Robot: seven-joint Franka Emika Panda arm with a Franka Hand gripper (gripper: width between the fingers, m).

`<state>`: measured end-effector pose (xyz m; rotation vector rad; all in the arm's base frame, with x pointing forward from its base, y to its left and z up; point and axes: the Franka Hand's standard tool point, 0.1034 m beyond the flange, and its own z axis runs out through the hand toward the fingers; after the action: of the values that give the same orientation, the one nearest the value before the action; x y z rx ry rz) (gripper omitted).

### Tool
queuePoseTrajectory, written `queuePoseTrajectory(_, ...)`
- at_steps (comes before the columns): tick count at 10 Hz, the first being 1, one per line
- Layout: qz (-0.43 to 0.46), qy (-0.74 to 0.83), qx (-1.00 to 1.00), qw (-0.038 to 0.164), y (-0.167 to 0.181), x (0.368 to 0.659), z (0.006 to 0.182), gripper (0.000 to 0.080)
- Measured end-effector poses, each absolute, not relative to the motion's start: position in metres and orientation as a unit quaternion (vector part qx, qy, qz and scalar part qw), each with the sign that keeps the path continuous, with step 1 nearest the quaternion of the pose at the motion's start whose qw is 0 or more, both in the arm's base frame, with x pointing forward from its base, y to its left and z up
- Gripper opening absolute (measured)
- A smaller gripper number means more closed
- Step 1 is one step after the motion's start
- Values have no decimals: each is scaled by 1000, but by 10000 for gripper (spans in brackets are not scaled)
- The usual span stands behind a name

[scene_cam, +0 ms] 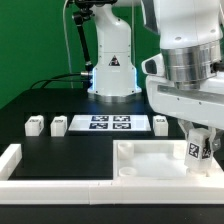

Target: Assemble square table

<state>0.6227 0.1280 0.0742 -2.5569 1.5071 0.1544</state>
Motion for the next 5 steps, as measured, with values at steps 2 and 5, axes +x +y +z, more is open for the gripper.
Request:
queuePoseTrajectory(2, 52, 561, -821, 88, 129, 624, 74, 295)
queuePoseTrajectory(5, 50, 544, -833, 90, 131, 625, 74, 511)
